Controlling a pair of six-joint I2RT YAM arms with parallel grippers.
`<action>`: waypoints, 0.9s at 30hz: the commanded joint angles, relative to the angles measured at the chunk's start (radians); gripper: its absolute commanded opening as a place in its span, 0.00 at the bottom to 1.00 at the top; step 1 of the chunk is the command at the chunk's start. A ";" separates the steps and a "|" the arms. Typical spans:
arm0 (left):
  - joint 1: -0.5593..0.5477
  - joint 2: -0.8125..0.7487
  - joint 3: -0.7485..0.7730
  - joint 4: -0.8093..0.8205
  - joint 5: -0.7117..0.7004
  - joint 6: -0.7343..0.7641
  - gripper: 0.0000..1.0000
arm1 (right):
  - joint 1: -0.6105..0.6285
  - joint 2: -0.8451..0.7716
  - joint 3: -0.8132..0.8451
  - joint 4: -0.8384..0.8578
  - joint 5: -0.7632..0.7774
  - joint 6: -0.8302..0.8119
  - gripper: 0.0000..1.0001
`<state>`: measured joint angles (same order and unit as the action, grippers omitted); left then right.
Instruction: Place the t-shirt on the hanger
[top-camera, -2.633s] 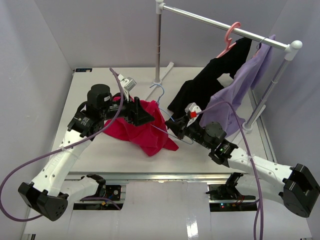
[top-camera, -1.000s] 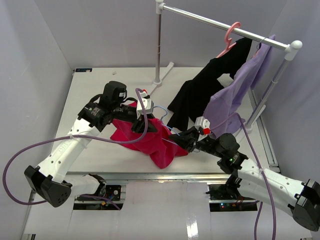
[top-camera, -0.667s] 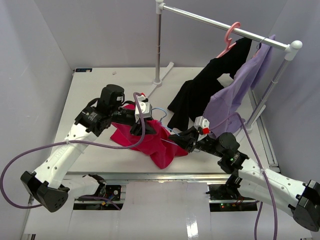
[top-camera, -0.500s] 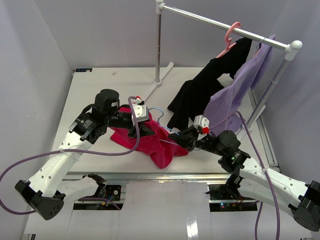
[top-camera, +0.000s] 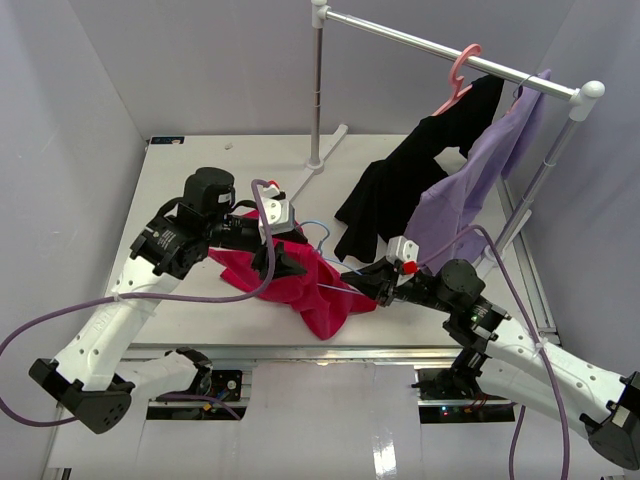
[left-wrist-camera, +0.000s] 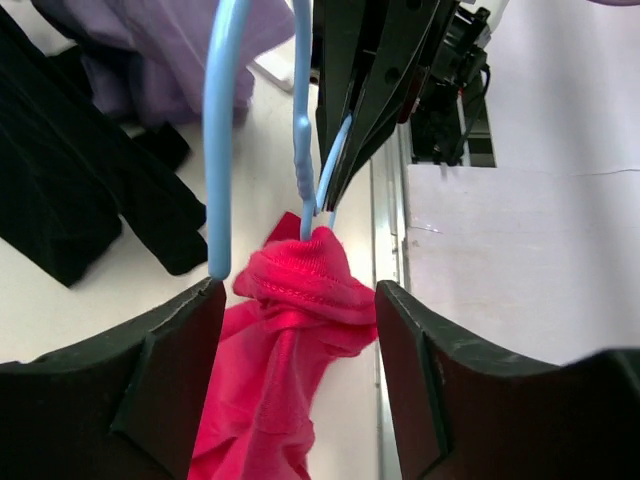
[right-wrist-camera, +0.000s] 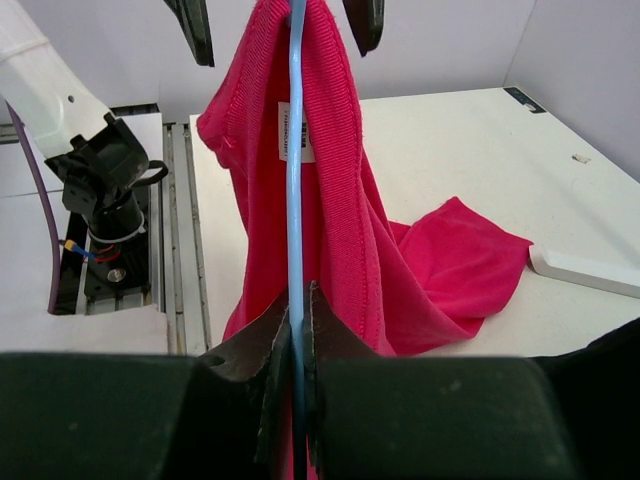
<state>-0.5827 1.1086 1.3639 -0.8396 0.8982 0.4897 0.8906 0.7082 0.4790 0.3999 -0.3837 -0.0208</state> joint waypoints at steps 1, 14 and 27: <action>-0.003 0.004 0.003 -0.076 -0.007 0.031 0.43 | -0.002 -0.044 0.050 0.013 -0.023 -0.034 0.08; -0.006 -0.011 -0.079 -0.072 -0.039 -0.015 0.44 | -0.001 -0.064 0.082 -0.031 -0.050 -0.051 0.08; -0.011 -0.135 -0.208 0.106 -0.081 -0.010 0.00 | -0.001 -0.037 0.113 -0.043 -0.012 -0.020 0.11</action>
<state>-0.5935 1.0414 1.2174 -0.8399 0.8590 0.4969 0.8842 0.6747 0.5247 0.2790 -0.4074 -0.0598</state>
